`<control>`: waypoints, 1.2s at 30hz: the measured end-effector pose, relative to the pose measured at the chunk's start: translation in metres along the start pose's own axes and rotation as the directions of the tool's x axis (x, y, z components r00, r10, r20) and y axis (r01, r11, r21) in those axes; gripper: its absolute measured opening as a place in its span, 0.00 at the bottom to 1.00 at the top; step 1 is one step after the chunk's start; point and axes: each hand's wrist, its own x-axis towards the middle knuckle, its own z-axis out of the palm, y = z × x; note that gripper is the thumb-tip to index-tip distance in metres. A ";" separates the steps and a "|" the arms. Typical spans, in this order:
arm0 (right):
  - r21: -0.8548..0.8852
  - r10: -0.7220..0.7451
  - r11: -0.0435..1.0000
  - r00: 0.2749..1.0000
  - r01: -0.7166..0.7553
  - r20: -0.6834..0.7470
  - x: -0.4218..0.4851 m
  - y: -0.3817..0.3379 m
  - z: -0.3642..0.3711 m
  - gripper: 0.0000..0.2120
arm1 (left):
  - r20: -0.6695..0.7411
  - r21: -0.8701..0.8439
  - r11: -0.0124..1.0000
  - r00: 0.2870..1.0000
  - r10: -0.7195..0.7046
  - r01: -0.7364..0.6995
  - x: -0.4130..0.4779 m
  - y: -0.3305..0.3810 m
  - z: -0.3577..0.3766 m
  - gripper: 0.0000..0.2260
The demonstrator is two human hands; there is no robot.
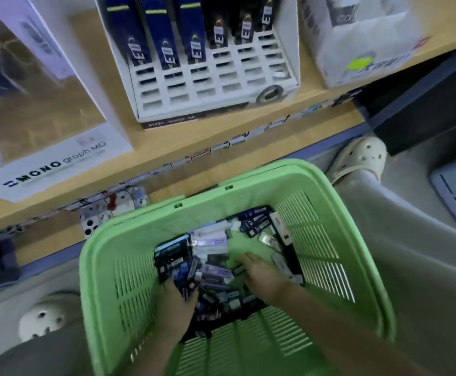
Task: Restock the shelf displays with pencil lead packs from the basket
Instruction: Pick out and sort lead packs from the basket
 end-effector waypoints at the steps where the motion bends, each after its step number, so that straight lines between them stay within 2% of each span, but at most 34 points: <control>1: 0.036 0.013 0.999 1.000 -0.014 0.022 0.004 -0.002 0.008 0.22 | -0.005 -0.007 1.000 1.000 -0.027 0.027 0.003 -0.003 0.006 0.28; 5: 0.102 0.027 0.994 0.998 -0.032 0.055 0.021 -0.010 0.032 0.22 | -0.067 0.005 0.995 0.993 -0.097 0.098 0.004 -0.001 0.016 0.32; 7: 0.116 0.057 0.991 0.997 -0.062 0.043 0.028 -0.016 0.035 0.22 | -0.085 -0.112 0.986 0.987 -0.135 0.125 0.008 0.004 0.016 0.32; 10: 0.129 0.122 0.984 0.992 -0.123 0.010 0.038 -0.022 0.037 0.25 | -0.082 -0.366 0.913 0.971 -0.225 0.181 0.018 0.010 0.015 0.28; 12: 0.066 0.134 0.989 0.991 -0.135 0.022 0.042 -0.023 0.040 0.24 | -0.074 -0.409 0.889 0.964 -0.257 0.206 0.023 0.014 0.015 0.26; 16: 0.039 0.148 0.988 0.989 -0.149 0.032 0.046 -0.024 0.037 0.14 | -0.002 -0.456 0.858 0.964 -0.266 0.236 0.022 0.023 0.012 0.16; 19: 0.034 0.119 0.992 0.992 -0.120 0.037 0.044 -0.021 0.034 0.12 | 0.017 -0.486 0.841 0.965 -0.262 0.237 0.018 0.023 0.013 0.13; 24: 0.200 0.163 0.966 0.986 -0.163 0.015 0.030 -0.017 0.018 0.11 | 0.026 -0.612 0.772 0.980 -0.198 0.172 0.010 0.033 0.006 0.10; 27: 0.313 0.106 0.945 0.994 -0.090 -0.035 0.009 -0.027 -0.002 0.11 | 0.004 -0.662 0.741 0.990 -0.140 0.107 0.009 0.041 0.000 0.07; 30: 0.336 0.047 0.941 0.997 -0.026 -0.055 -0.002 -0.039 -0.008 0.10 | -0.039 -0.705 0.709 0.996 -0.079 0.029 0.006 0.051 -0.005 0.04; 33: 0.390 0.076 0.920 0.994 -0.042 -0.073 -0.003 -0.046 -0.005 0.12 | -0.072 -0.810 0.586 0.992 -0.104 0.003 0.001 0.062 -0.010 0.02; 36: 0.545 0.116 0.837 0.989 -0.046 -0.094 -0.007 -0.058 0.000 0.06 | 0.015 -0.903 0.415 0.974 -0.226 0.110 0.000 0.074 -0.016 0.05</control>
